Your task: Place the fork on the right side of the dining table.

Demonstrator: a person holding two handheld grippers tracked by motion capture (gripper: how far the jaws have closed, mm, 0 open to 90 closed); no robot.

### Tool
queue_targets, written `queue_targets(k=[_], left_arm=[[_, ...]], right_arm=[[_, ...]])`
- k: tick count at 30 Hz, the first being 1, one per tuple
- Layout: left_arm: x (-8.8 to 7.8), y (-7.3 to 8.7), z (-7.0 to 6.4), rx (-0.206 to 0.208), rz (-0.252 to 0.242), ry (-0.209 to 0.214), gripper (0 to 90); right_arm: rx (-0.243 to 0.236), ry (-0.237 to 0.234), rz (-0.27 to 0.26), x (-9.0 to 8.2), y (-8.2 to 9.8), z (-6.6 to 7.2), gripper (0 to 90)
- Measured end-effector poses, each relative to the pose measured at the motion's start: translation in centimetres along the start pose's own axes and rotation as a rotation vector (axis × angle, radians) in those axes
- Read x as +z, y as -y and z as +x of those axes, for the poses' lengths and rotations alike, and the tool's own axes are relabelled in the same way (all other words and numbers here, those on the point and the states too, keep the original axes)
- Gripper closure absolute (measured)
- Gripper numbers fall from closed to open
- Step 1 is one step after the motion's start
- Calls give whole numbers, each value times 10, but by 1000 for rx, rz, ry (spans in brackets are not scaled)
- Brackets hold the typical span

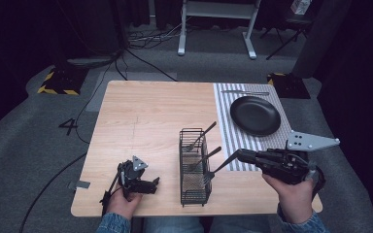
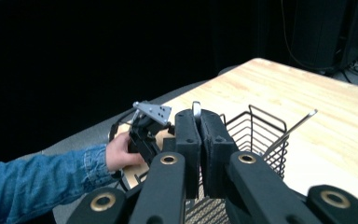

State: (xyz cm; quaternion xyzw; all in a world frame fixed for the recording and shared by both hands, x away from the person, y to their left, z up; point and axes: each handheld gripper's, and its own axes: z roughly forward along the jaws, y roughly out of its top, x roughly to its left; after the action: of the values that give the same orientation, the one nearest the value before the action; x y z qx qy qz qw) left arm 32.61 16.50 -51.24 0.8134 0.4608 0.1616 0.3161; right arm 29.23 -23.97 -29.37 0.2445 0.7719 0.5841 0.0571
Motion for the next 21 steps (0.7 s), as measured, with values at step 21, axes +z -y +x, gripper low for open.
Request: queue_targets(k=[21], left_arm=[[0, 0, 0, 1, 1, 0, 4]], right_arm=[[-20, 91, -86, -40, -20, -5, 873]])
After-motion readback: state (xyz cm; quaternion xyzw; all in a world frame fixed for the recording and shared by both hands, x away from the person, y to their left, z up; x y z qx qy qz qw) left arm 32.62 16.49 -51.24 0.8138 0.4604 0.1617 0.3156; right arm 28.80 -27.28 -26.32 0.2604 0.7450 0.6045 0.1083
